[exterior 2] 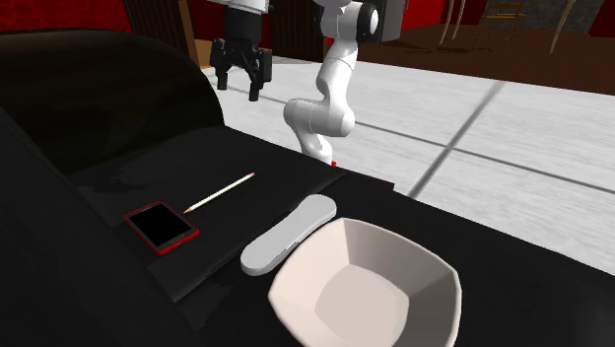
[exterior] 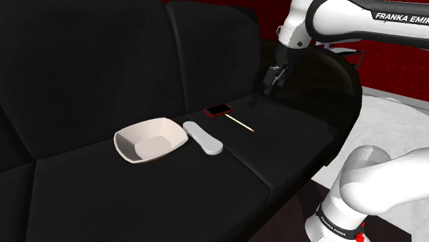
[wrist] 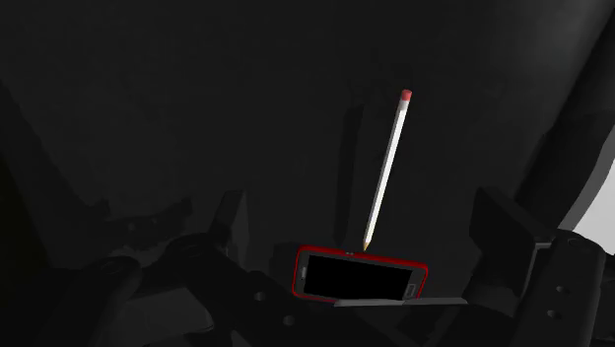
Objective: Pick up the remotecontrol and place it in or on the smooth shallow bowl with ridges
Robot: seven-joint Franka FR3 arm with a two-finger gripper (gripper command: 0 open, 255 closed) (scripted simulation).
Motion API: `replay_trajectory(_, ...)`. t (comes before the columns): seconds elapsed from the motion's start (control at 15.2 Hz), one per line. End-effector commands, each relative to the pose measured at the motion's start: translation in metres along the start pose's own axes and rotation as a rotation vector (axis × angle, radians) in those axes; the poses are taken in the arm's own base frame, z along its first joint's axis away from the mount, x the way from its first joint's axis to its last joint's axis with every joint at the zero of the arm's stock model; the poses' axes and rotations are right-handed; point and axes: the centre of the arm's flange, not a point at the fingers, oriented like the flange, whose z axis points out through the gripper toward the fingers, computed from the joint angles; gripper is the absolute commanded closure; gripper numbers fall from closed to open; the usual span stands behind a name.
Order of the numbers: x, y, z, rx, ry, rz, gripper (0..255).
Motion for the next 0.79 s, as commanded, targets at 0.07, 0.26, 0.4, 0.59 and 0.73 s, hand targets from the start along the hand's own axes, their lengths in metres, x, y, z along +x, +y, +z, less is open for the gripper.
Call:
replay_trajectory(0.07,0.005,-0.011,0.006,0.002,-0.004,0.006,0)
replay_trajectory(0.26,0.019,-0.044,0.022,0.009,-0.014,0.026,0)
replay_trajectory(0.4,0.028,-0.066,0.033,0.013,-0.021,0.039,0)
replay_trajectory(0.59,0.043,-0.098,0.05,0.019,-0.032,0.058,0)
replay_trajectory(0.73,0.053,-0.12,0.06,0.024,-0.039,0.071,0)
